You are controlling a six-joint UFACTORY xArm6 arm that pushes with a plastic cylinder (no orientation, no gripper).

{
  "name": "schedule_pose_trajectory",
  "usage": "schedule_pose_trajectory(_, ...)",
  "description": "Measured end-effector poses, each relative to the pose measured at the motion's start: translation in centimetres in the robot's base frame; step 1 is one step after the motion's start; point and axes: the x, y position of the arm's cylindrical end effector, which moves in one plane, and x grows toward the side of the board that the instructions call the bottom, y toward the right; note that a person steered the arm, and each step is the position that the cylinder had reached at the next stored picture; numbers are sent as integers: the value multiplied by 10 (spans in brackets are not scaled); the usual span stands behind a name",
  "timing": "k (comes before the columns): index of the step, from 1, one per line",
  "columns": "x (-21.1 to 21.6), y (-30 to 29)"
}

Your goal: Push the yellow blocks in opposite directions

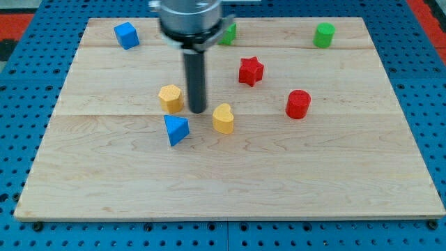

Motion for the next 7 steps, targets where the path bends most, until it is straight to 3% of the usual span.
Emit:
schedule_pose_trajectory(1, -20, -61)
schedule_pose_trajectory(3, -62, -63)
schedule_pose_trajectory(4, -49, -101)
schedule_pose_trajectory(7, -48, -103)
